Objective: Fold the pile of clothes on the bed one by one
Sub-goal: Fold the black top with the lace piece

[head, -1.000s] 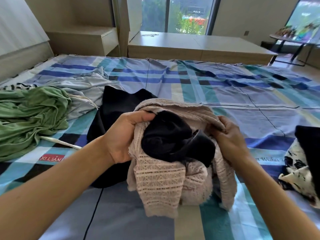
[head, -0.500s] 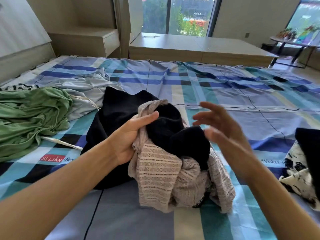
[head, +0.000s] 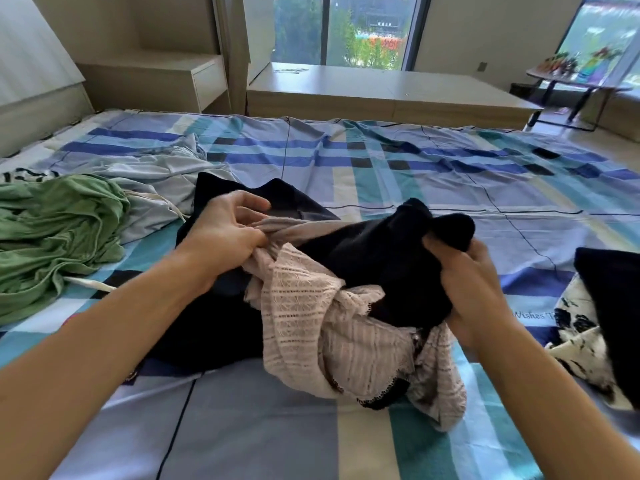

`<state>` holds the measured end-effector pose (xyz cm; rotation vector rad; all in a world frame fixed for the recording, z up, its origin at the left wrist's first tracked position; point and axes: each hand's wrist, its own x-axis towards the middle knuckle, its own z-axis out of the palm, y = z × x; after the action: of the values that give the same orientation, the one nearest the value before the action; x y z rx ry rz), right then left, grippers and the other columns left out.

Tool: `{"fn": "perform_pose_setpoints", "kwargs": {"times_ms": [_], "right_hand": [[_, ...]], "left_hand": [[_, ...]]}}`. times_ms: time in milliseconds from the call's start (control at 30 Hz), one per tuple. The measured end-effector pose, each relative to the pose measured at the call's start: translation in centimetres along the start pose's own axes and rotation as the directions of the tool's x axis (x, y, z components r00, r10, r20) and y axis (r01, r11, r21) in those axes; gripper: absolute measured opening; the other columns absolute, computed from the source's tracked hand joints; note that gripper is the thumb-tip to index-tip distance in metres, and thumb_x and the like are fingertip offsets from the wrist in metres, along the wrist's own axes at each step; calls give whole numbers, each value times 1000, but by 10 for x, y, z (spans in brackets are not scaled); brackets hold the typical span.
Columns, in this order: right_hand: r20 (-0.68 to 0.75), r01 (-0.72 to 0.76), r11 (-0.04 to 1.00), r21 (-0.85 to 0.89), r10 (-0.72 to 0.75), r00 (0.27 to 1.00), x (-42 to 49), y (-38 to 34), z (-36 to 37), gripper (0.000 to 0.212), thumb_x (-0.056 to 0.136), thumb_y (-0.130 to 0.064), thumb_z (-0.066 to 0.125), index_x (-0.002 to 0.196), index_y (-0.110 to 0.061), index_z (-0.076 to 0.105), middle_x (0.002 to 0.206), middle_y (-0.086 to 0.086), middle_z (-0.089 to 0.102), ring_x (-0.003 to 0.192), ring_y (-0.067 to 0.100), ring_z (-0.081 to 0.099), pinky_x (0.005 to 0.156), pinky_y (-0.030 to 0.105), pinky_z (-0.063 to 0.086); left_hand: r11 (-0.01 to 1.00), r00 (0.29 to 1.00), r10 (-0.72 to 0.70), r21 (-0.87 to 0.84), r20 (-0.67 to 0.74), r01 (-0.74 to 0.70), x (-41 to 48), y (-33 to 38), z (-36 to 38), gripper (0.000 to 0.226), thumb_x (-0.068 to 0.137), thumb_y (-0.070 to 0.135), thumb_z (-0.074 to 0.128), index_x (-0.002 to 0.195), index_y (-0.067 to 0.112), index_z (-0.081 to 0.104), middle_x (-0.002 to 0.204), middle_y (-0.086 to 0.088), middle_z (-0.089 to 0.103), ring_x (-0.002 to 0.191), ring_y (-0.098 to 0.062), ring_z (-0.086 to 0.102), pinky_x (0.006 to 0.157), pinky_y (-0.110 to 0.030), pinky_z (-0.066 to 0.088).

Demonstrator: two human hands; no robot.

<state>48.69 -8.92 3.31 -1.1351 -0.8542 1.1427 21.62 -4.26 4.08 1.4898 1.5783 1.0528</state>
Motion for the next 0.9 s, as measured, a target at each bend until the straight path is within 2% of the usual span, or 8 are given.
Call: {"fn": "perform_pose_setpoints", "kwargs": {"times_ms": [133,233,333,467,567,633,800,900], "right_hand": [[-109,-137,984,112,150,983,3,9,1,8,95,-14,63,103,-14,65,84,5,75,67,14,73,55,29,58],[-86,-213,965,152,228,970,2,17,9,31,92,-18,65,122,-8,63,104,14,75,86,24,75,62,33,59],[-46,-231,952,202,245,968,3,19,10,36,91,-21,65,125,-8,64,109,15,75,94,28,74,64,34,61],[-19,-169,934,314,184,983,11,2,-12,50,72,-32,73,118,-13,71,113,10,74,106,25,71,79,33,58],[-4,-118,911,396,130,991,16,-20,-37,24,81,-34,61,82,-20,80,93,1,77,86,14,75,69,25,60],[-50,-81,915,395,110,993,21,-28,-46,23,85,-32,58,93,-20,76,89,-3,76,80,10,74,67,23,59],[-290,12,975,-222,-77,954,40,-2,-55,48,87,-9,69,133,-9,52,93,2,71,88,18,72,87,41,57],[-102,310,637,-706,-524,846,23,0,-38,66,81,-11,71,138,-20,40,122,7,53,115,20,55,101,32,44]], "left_hand": [[940,941,216,315,-262,-128,-22,5,15,39,80,38,77,109,26,54,109,2,59,96,-19,60,83,-33,49],[941,993,107,327,-41,-88,-57,13,50,86,62,82,58,128,30,43,121,8,43,116,-19,49,98,-42,46],[840,989,-57,542,136,-26,-66,-8,72,114,61,73,70,151,34,12,140,7,22,132,-25,33,102,-47,41],[734,987,-69,677,142,-46,-48,-27,61,126,72,55,77,155,31,-15,151,0,10,133,-31,33,93,-49,44],[641,985,-146,767,89,26,-25,-26,40,107,76,50,75,157,28,9,145,-6,29,132,-34,37,97,-49,43],[633,980,-178,773,89,45,-12,-25,26,72,70,53,70,135,31,48,130,-6,51,122,-35,50,96,-46,48],[904,944,-171,425,282,37,-4,-29,18,14,67,13,61,80,13,67,63,4,65,57,-15,62,49,-26,48],[991,933,-133,20,335,134,-10,-20,15,30,57,4,61,85,11,69,65,0,66,56,-10,60,47,-21,46]]}}
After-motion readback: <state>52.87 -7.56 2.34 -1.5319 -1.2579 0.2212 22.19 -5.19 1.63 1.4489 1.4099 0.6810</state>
